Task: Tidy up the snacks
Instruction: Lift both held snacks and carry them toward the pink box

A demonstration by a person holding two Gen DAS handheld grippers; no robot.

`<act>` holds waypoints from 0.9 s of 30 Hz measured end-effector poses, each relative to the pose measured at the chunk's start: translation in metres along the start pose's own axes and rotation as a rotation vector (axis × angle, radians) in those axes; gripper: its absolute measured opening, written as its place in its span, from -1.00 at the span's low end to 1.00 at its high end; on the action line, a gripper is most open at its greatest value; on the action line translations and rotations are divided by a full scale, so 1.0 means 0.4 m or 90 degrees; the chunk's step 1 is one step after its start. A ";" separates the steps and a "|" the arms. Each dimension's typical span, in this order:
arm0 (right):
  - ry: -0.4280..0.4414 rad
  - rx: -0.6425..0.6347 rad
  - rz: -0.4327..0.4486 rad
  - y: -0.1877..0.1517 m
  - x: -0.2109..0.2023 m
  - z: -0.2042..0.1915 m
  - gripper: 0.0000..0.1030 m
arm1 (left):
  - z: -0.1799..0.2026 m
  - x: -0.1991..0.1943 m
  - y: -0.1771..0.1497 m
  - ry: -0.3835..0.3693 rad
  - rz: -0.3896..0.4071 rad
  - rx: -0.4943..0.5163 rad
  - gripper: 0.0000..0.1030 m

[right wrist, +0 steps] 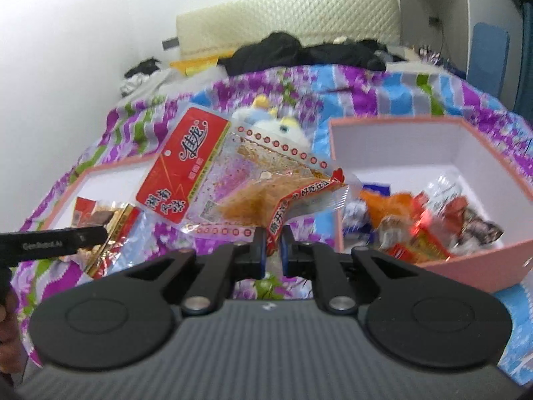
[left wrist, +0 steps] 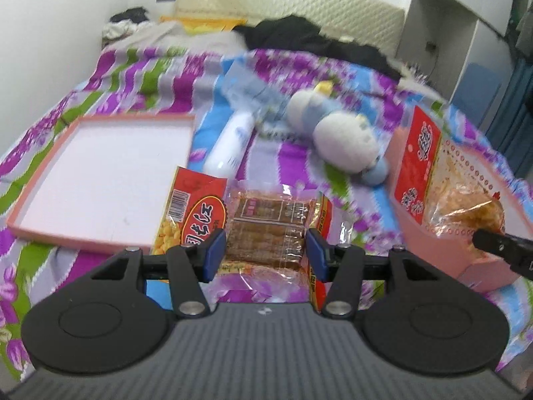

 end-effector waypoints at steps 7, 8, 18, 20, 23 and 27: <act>-0.018 0.002 0.069 0.100 -0.075 0.033 -0.77 | 0.086 -0.059 0.147 -0.049 0.066 0.001 0.13; -0.023 0.003 0.079 0.115 -0.083 0.042 -0.77 | 0.102 -0.066 0.166 -0.055 0.076 0.006 0.13; -0.066 0.035 0.134 0.212 -0.126 0.152 -0.77 | 0.257 -0.076 0.318 -0.116 0.125 0.028 0.13; -0.075 0.038 0.140 0.224 -0.127 0.177 -0.77 | 0.291 -0.067 0.336 -0.127 0.128 0.036 0.13; -0.091 0.047 0.146 0.244 -0.121 0.219 -0.77 | 0.348 -0.047 0.360 -0.146 0.129 0.047 0.13; -0.110 0.057 0.145 0.266 -0.101 0.280 -0.77 | 0.421 -0.002 0.386 -0.169 0.126 0.062 0.13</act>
Point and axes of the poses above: each gripper's, at about its wrist camera, not at the fingertips, and x roughly the way its jaws point, z to its right, y to its top, the point moved 4 cm from there along x, roughly the way its jaws point, and after that the axes turned 12 degrees about x, right-handed, at the moved point
